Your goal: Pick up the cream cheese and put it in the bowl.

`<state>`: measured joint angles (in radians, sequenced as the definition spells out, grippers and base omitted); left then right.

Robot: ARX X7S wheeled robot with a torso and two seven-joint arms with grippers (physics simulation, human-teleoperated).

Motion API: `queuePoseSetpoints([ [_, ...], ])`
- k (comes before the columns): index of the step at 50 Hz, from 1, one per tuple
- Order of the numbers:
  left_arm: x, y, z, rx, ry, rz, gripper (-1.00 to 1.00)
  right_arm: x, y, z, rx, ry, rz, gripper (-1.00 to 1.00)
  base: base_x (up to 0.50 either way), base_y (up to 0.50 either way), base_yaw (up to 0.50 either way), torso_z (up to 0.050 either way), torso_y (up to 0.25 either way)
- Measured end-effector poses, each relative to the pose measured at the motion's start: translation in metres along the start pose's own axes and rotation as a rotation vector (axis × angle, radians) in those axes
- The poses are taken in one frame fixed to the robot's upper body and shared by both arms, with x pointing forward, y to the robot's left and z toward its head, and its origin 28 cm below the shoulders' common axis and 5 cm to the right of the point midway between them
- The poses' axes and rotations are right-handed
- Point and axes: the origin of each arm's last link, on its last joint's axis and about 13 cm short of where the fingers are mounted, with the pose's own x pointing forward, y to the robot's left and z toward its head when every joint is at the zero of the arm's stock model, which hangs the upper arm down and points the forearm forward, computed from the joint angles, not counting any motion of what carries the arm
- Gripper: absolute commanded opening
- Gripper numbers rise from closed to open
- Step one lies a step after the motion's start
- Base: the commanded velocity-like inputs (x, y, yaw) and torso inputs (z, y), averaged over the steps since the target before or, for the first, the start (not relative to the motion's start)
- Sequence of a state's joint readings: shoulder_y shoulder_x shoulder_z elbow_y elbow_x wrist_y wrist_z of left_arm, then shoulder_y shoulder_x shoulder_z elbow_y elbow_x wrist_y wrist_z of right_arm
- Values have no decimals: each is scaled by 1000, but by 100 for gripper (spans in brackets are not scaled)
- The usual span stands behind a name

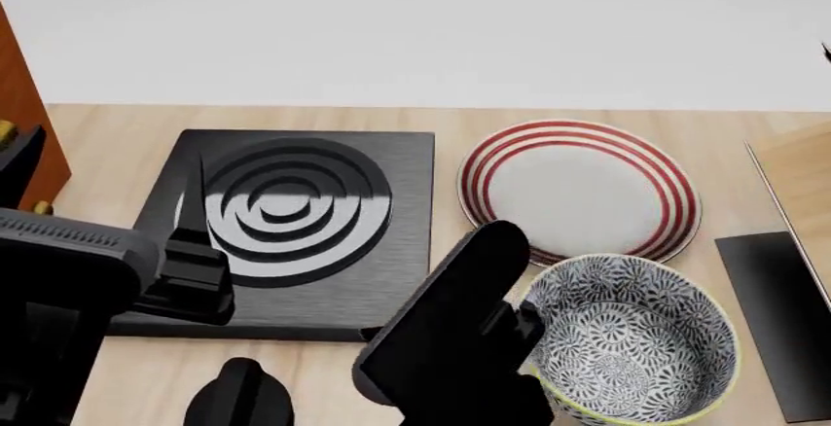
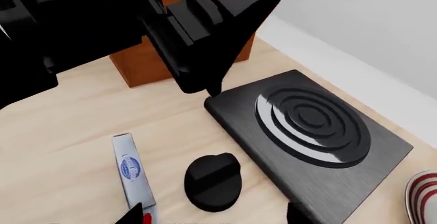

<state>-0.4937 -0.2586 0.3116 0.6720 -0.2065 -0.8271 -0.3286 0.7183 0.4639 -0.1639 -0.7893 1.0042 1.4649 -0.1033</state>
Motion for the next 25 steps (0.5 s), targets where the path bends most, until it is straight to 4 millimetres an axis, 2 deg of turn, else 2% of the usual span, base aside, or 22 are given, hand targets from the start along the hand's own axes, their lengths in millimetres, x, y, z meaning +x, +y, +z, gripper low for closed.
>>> queuePoseSetpoints([
  [25, 0, 0, 0, 2, 2, -2, 100, 21, 6, 0, -33, 51, 87, 100, 0, 0, 0, 0, 0],
])
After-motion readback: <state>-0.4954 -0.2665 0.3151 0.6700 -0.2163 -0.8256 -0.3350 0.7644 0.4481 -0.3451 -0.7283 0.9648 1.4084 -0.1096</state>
